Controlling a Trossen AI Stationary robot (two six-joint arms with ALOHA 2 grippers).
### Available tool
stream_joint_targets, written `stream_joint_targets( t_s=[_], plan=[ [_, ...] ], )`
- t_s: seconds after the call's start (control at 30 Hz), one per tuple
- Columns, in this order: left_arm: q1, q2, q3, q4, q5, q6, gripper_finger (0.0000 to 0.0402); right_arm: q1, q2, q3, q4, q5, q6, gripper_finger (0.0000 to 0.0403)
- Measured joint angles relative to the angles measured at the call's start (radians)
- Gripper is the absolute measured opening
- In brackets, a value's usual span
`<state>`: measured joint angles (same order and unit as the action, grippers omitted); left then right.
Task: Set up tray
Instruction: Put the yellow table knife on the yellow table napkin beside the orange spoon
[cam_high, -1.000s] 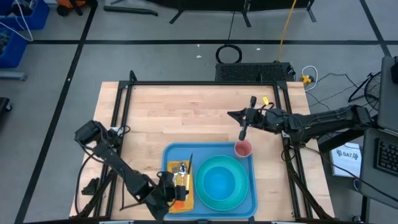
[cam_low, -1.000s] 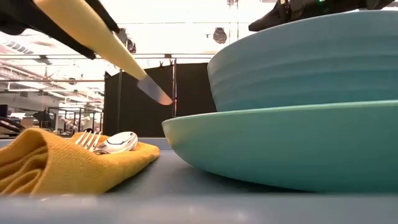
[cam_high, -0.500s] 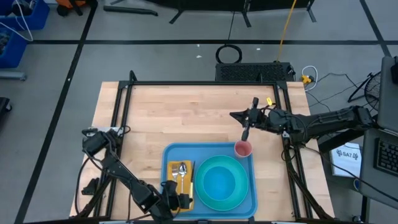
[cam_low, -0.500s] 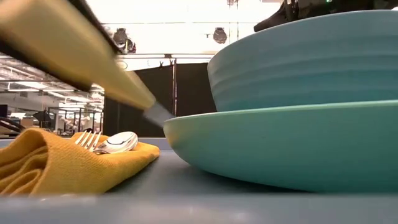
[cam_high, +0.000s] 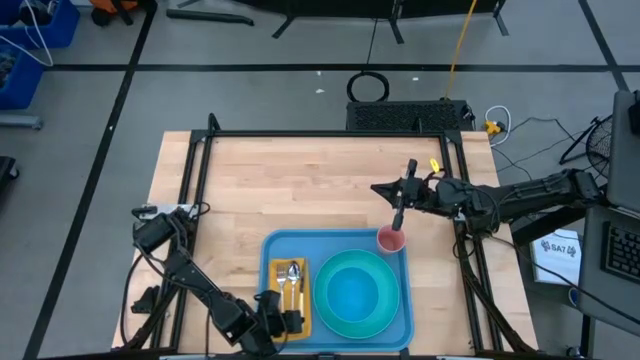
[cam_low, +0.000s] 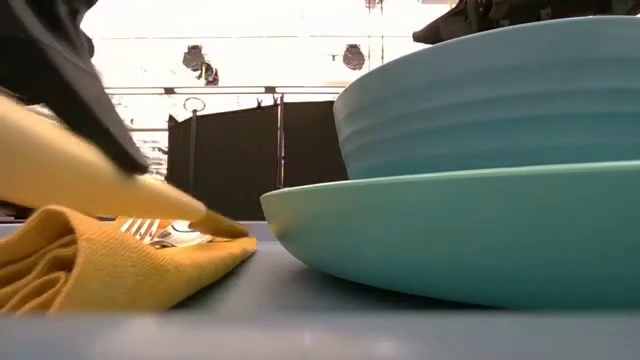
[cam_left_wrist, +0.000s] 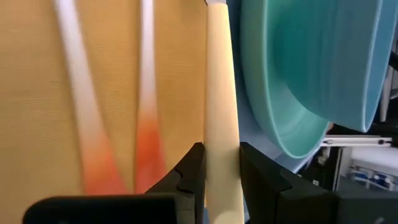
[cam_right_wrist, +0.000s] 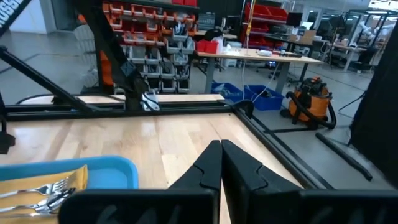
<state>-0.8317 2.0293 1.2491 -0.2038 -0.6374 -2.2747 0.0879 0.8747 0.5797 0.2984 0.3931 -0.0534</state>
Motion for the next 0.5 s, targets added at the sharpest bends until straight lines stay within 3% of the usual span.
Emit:
stream_joint_targets(
  t_s=[0.5],
  plan=[
    [0.012, 0.000, 0.000, -0.033, 0.059, -0.024, 0.0075, 0.000, 0.000, 0.000, 0.004, 0.000, -0.001, 0.0000]
  ],
)
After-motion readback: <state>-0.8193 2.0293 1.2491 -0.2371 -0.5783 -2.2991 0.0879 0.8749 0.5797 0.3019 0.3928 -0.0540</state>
